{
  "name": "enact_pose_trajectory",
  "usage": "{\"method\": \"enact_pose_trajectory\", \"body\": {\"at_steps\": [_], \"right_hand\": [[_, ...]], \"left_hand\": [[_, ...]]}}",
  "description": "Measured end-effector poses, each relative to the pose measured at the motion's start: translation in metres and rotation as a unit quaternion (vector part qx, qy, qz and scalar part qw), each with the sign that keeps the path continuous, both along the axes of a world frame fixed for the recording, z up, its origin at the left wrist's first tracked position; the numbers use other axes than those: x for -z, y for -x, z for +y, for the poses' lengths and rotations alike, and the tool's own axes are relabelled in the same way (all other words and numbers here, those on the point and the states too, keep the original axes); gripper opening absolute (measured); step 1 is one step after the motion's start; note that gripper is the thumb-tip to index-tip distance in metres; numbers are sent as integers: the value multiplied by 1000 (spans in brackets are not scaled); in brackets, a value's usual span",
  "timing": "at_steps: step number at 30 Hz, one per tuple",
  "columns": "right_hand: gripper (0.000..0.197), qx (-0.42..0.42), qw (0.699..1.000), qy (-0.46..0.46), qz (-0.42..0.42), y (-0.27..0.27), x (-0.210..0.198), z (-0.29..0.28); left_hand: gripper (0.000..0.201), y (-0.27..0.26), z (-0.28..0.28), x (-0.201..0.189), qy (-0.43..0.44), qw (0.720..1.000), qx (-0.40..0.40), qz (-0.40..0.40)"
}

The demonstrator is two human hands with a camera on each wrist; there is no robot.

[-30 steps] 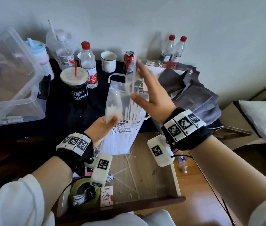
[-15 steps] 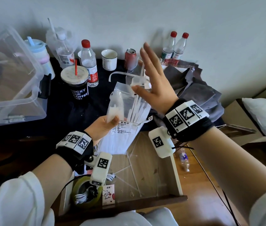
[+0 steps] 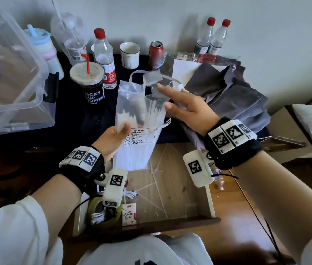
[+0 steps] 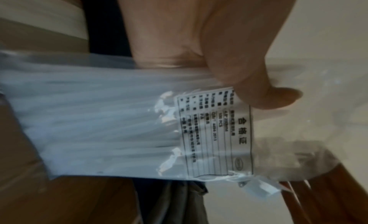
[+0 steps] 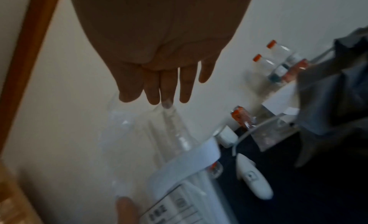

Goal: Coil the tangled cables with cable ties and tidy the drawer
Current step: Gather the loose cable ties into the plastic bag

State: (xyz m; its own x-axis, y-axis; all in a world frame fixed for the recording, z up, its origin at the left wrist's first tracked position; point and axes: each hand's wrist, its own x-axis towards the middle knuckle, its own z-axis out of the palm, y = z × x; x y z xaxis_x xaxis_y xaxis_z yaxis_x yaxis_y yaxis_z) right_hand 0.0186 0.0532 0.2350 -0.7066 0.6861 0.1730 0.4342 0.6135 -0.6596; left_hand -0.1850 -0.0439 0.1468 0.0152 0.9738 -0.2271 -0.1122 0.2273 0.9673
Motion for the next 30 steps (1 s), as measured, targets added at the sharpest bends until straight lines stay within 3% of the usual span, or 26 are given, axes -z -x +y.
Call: {"method": "enact_pose_trajectory", "body": {"at_steps": [5,8,11,14,16,19,22,26,30], "right_hand": [[27,98,971,186,115,-22,60,-15],[13,145,946,289,14,-34,119,-18],[9,178,917,332,-131,-42,185,-25],[24,233,865,390,-213,-35,234,-35],[24,264,835,421,-237,-29,262,-36],[30,299,811,434,-254,-15,292,-34],[32,330,802,411,-282,1,309,-24],[50,392,796,367,-280,24,331,-16],[43,375,817,348,-266,26,341,-14]], "left_hand": [[90,12,-29,37,56,996,-62,25],[73,18,-47,57,86,989,-114,40],[84,25,-61,81,128,978,-153,68],[91,26,-69,94,136,971,-180,84],[81,26,-69,106,149,965,-203,69],[45,23,-67,120,141,968,-200,56],[36,14,-63,119,123,973,-190,44],[69,15,-63,128,109,968,-227,-2],[84,18,-64,134,116,959,-256,-33]]}}
